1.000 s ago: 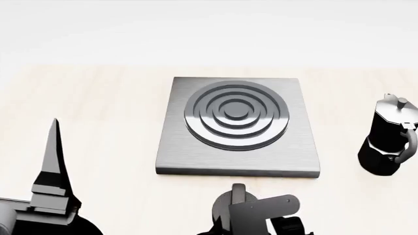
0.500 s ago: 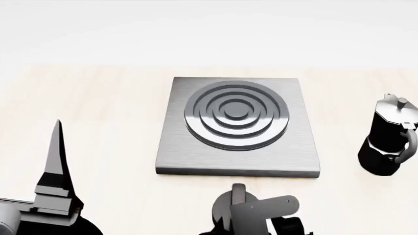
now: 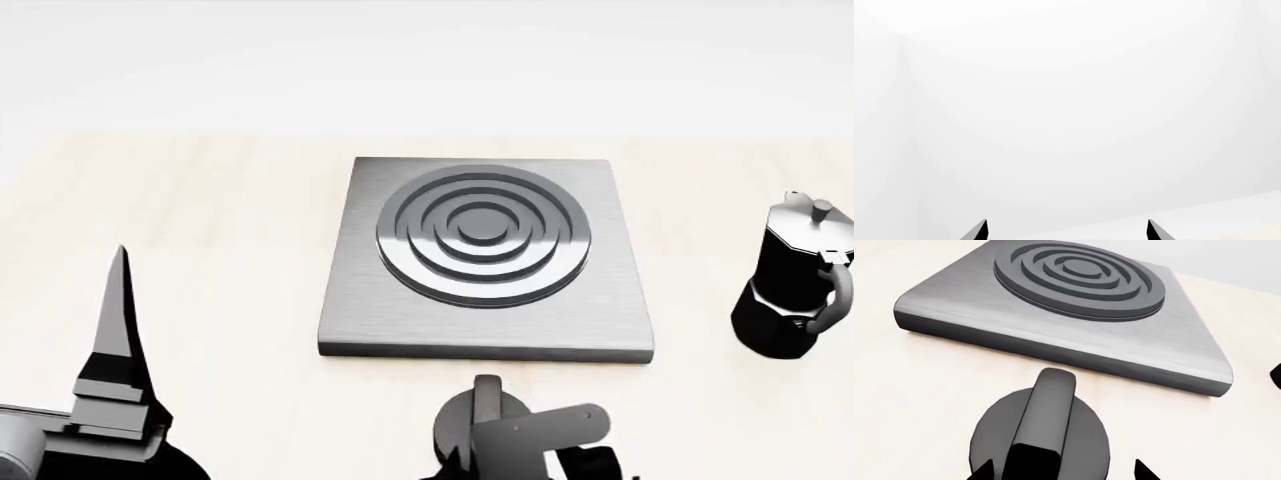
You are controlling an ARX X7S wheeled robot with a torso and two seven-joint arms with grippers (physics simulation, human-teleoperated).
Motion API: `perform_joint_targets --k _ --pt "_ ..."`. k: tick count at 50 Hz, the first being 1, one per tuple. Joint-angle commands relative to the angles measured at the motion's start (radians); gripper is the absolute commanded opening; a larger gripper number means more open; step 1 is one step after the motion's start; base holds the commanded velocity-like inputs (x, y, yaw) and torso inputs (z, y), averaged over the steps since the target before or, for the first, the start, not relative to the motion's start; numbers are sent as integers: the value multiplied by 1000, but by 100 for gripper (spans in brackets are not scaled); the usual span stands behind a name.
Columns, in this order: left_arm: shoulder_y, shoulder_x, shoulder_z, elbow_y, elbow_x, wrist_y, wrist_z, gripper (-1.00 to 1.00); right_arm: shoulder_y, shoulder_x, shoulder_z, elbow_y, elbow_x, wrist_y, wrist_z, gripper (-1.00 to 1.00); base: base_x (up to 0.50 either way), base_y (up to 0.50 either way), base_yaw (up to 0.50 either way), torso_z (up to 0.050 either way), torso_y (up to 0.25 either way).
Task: Turn on the stove.
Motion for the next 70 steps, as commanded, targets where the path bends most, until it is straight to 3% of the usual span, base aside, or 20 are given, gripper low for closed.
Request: perform_joint_targets --k 1,27,70 --pt "-1 -3 -1 0 -4 1 -4 100 -2 6 8 -3 -6 20 39 100 0 0 0 0 0" --pt "-4 -10 -11 9 -19 -4 -13 100 -26 17 72 -49 -15 21 161 100 0 0 0 0 0" --pt "-4 -22 -5 11 -27 2 -28 100 -83 95 118 -421 5 143 233 100 0 0 0 0 0"
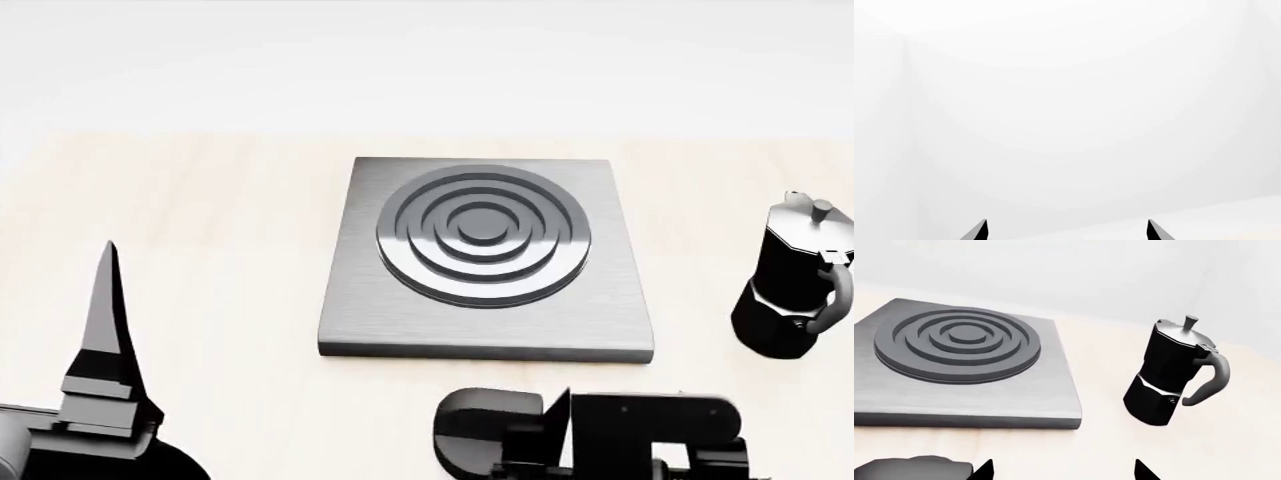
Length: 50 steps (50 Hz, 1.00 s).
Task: Turn on the stove.
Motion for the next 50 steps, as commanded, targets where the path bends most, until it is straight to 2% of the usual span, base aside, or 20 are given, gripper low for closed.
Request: perform_joint_targets --k 1,50 --pt "-1 -3 2 1 -2 0 -4 100 -7 19 -7 -95 -4 33 14 100 0 0 0 0 0" --pt "-5 -13 9 2 -16 0 -20 100 16 83 -136 -411 -62 117 36 100 0 0 0 0 0"
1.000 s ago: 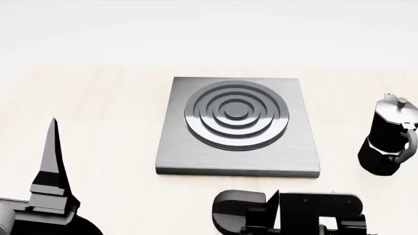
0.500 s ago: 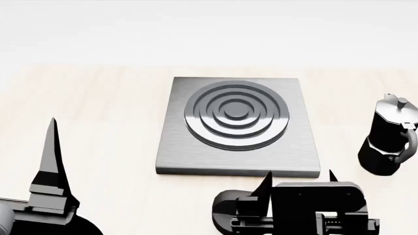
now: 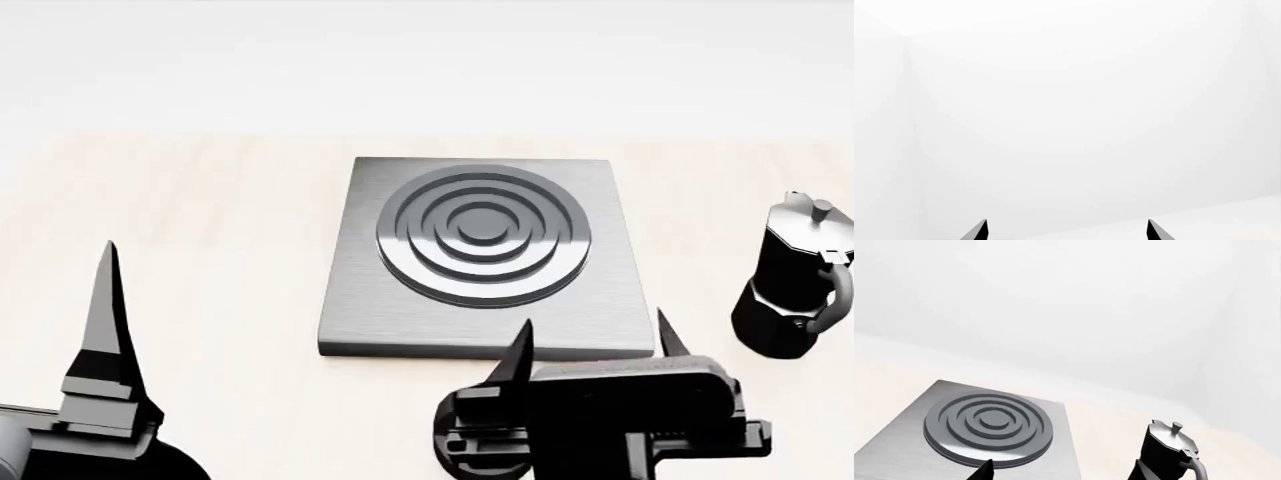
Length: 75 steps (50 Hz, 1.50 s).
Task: Turn on the stove.
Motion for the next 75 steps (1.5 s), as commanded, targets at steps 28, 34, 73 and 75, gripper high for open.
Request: perform_joint_targets --k 28,34,73,75 --pt "-2 -10 2 1 -11 4 -11 100 27 51 -109 -151 -62 0 9 100 0 0 0 0 0" --pt "-1 -12 7 -1 -9 7 -14 100 34 55 -118 -186 -70 17 14 100 0 0 0 0 0" --pt "-11 -23 16 24 -19 -8 -30 100 59 77 -155 -291 -92 67 21 100 0 0 0 0 0" --pt "-11 -23 14 24 -21 -8 -31 100 63 77 -156 -301 -93 77 22 100 0 0 0 0 0"
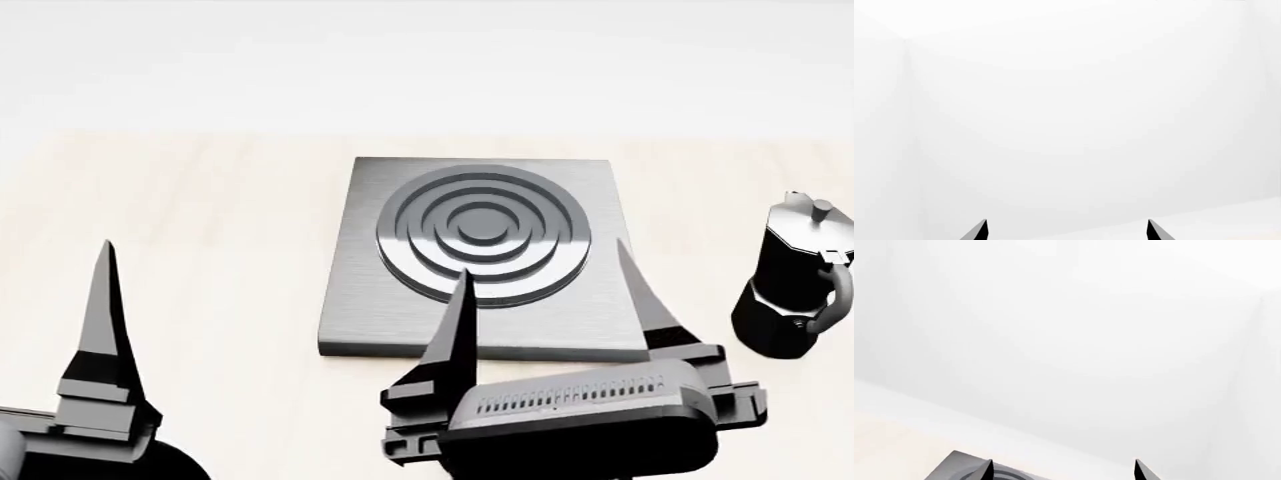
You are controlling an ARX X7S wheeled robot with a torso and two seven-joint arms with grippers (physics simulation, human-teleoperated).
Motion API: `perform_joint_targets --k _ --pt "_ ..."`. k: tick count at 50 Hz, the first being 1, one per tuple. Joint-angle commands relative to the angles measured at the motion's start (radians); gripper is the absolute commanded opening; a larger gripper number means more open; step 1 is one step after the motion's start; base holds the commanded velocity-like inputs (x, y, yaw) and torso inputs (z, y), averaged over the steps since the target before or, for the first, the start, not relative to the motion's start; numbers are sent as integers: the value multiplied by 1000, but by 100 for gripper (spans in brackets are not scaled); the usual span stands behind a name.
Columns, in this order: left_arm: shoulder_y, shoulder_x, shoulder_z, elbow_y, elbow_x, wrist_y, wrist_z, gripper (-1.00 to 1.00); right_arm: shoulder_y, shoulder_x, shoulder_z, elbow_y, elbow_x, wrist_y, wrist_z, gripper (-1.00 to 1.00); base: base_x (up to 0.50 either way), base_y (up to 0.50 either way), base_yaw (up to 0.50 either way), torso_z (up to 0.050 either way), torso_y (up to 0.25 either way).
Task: Turn on the stove.
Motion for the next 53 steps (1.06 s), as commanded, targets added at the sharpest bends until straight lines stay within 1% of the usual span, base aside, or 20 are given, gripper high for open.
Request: perform_joint_targets --k 1,38,53 --pt "-5 -3 0 10 -7 -8 -5 100 8 3 -6 -31 -4 23 3 100 0 0 0 0 0" --pt "-25 -22 0 61 -39 -39 -37 100 30 18 -14 -116 -9 93 7 100 0 0 0 0 0" --pt "-37 -43 9 83 -65 -46 -66 100 24 23 -7 -120 -8 89 11 100 0 0 0 0 0"
